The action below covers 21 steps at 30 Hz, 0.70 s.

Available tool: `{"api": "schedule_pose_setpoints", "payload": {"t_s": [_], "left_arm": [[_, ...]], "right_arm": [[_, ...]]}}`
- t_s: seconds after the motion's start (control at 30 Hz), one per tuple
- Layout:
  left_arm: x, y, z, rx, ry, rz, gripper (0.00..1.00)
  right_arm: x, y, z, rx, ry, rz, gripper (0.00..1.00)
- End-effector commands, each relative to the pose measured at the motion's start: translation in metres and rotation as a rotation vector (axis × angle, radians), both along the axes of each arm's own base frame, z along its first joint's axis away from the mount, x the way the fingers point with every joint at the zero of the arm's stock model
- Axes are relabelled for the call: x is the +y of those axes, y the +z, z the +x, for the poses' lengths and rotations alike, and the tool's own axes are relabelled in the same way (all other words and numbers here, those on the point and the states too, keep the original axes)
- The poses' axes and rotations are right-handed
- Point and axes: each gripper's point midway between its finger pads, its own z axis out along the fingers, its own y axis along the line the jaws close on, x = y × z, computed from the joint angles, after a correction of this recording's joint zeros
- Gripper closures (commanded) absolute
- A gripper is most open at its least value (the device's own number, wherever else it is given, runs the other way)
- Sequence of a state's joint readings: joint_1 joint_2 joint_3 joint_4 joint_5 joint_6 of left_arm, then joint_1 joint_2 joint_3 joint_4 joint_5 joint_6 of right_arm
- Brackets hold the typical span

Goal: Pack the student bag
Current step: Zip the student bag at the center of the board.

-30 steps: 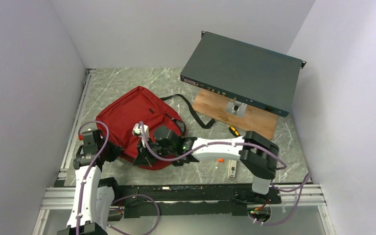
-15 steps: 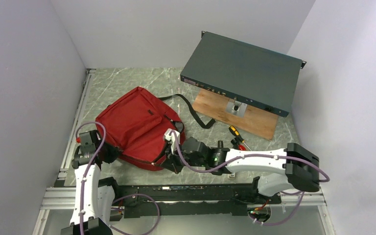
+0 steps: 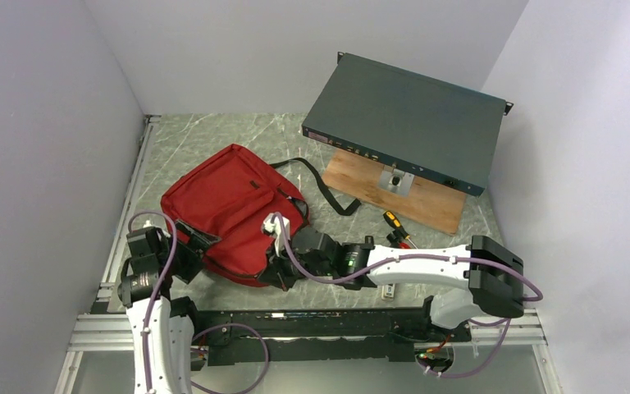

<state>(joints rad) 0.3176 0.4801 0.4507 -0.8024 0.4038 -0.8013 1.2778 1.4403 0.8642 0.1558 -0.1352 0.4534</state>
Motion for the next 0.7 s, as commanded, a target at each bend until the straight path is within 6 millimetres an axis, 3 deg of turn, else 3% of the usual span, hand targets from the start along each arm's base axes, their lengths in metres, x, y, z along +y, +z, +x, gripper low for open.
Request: {"api": "schedule_pose_setpoints", "payload": {"t_s": [0.0, 0.2, 0.4, 0.57, 0.63, 0.67], "left_arm": [[-0.017, 0.017, -0.014, -0.002, -0.058, -0.056, 0.08], [-0.043, 0.014, -0.031, 0.03, -0.122, -0.144, 0.15], [-0.058, 0.002, -0.025, -0.013, -0.174, -0.181, 0.28], [-0.06, -0.015, -0.023, 0.007, -0.196, -0.171, 0.53], [-0.055, -0.022, -0.023, 0.02, -0.184, -0.143, 0.78], [-0.053, -0.025, -0.023, 0.026, -0.18, -0.126, 0.86]], "right_arm": [[0.008, 0.028, 0.012, -0.021, -0.056, 0.034, 1.0], [0.01, 0.037, 0.021, 0.001, -0.125, 0.061, 1.0], [0.013, 0.042, 0.02, -0.012, -0.106, 0.078, 1.0], [0.005, 0.042, 0.025, -0.009, -0.152, 0.084, 1.0], [-0.002, 0.042, 0.034, -0.004, -0.218, 0.077, 1.0], [-0.008, 0.041, 0.04, 0.003, -0.264, 0.069, 1.0]]}}
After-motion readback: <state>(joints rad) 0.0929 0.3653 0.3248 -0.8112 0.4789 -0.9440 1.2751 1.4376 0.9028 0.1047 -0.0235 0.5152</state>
